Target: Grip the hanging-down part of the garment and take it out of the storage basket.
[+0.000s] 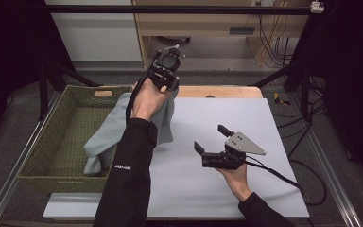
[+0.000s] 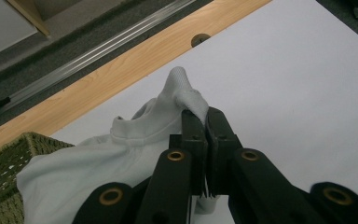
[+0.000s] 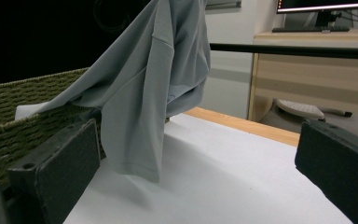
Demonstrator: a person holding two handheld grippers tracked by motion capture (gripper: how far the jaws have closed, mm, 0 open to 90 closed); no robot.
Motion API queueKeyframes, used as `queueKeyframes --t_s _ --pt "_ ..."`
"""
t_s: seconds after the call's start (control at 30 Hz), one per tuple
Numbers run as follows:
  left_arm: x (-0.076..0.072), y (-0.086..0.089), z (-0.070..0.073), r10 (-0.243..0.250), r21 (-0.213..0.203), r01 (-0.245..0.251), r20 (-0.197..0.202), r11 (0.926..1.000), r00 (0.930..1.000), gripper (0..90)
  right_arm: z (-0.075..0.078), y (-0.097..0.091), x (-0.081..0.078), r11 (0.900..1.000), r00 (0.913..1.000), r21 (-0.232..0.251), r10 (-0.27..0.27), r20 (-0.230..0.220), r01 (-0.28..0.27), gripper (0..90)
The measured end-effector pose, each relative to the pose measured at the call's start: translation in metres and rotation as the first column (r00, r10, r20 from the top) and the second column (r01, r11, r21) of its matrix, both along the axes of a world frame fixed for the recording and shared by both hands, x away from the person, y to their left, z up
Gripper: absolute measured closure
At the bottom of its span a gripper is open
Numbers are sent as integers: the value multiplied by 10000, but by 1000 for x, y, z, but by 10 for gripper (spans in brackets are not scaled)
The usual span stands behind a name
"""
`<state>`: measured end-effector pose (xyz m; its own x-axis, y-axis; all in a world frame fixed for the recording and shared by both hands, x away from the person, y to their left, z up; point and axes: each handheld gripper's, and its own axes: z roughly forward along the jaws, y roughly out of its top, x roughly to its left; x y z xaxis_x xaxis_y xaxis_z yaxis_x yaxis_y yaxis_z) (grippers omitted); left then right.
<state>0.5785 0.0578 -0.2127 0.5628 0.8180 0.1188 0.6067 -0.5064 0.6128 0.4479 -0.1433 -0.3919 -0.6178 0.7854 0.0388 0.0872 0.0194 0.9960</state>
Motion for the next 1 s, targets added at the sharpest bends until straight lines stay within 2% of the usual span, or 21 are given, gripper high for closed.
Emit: queueKeyframes --t_s 0.03,0.2,0.23,0.43,0.57,0.8,0.83,1.0 --pt "0 0 0 11 22 -11 -4 10000 10000 870 1 3 1 10000 9999 11 -10 -133 10 5" --pt "0 0 1 91 -21 -92 -101 10000 9999 870 2 18 11 10000 9997 -7 49 -236 -49 5" --pt "0 0 1 65 0 -65 -32 10000 10000 870 2 21 15 9999 9999 -84 81 -140 -82 5" --pt "1 2 1 55 -20 -55 -102 10000 9999 870 5 41 29 9998 9995 -85 194 -262 -196 5" --pt "0 2 3 131 -34 -131 -45 9999 9999 870 6 50 36 9993 9994 -281 243 -262 -250 6" --pt "0 3 3 94 -18 -94 -87 10000 9999 870 3 65 47 9989 9985 -343 291 -453 -307 9" --pt "0 3 3 86 -4 -86 -100 10000 9999 870 2 69 51 9977 9984 -508 434 -348 -452 11" --pt "0 4 4 85 -64 -86 -78 9999 9999 870 1 82 56 9976 9984 -525 435 -375 -454 15"
